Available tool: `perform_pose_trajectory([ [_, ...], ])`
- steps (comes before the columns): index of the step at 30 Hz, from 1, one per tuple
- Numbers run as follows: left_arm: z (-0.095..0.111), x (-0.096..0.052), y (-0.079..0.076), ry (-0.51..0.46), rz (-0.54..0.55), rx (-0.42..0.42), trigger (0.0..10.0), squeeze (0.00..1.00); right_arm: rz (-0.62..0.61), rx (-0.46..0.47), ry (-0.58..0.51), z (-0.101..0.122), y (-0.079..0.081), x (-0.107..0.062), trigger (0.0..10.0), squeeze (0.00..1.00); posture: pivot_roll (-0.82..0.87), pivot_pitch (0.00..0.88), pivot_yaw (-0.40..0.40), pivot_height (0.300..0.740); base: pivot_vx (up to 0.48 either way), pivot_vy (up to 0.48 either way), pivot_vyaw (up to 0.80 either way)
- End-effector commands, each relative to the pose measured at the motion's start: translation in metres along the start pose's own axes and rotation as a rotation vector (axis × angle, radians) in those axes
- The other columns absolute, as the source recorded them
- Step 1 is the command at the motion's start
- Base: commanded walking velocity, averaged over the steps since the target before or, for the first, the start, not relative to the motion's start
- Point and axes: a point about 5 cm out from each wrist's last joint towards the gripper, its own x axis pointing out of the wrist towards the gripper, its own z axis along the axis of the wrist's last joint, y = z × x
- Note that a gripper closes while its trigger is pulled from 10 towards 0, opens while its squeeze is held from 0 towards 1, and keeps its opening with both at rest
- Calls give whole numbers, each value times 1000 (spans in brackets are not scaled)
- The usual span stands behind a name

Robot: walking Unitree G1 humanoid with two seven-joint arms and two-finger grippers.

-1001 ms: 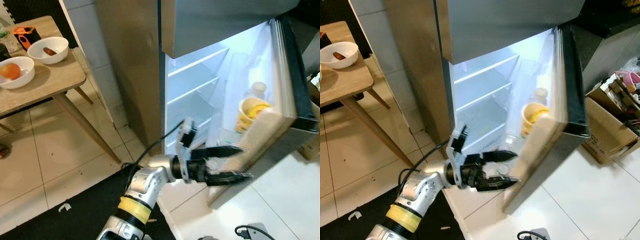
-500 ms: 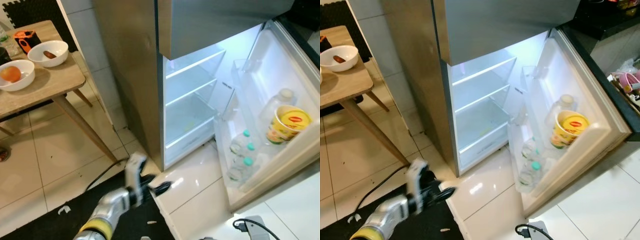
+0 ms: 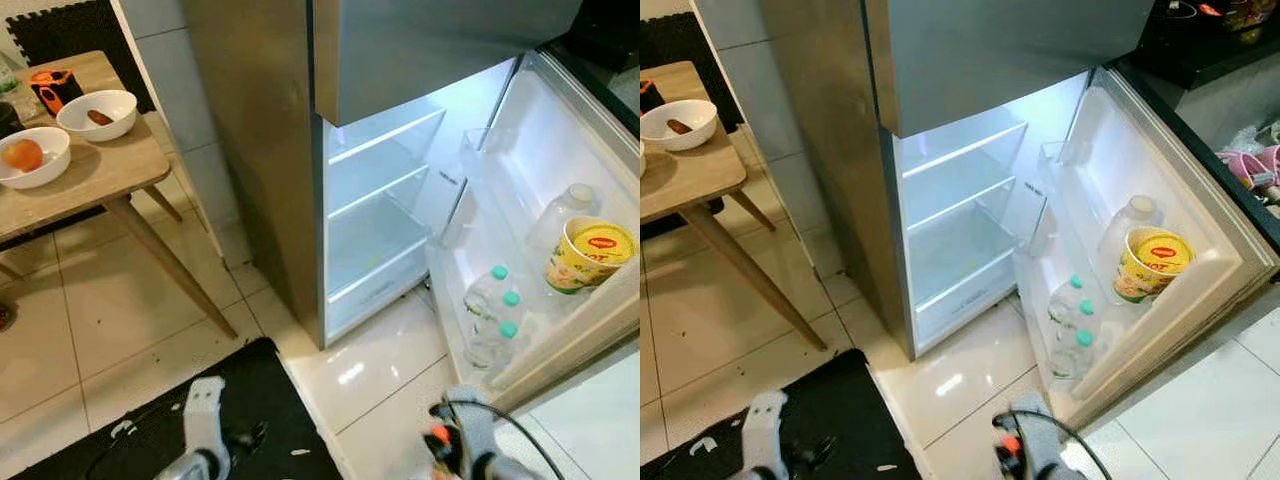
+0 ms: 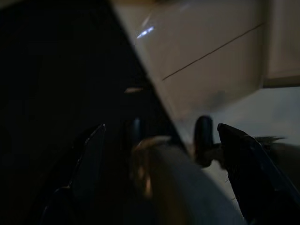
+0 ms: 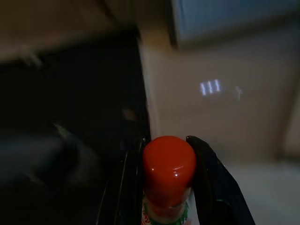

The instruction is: Restocking fridge

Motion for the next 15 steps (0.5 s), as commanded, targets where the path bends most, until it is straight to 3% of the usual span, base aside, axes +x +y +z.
perform_pose_trajectory([
  [1,-15,-9,12,55,43,1,10000,0,-90,-35,-109,25,-17,1,10000,0,-107,130,2,740,0,0,0],
  [5,-21,-10,13,72,51,7,10000,0,-206,-70,-231,62,-40,-1,10000,0,-99,130,4,740,0,0,0],
  [6,-21,-10,13,72,51,7,10000,0,-206,-70,-231,62,-40,-1,10000,0,-99,130,4,740,0,0,0],
  [10,-23,-10,13,69,62,-1,10000,0,-351,-148,-318,98,-70,-11,10000,0,-93,128,-4,740,0,0,0],
  [15,-23,-10,12,69,67,1,10000,0,-418,-175,-337,108,-81,-17,10000,0,-95,127,-7,740,0,0,0],
])
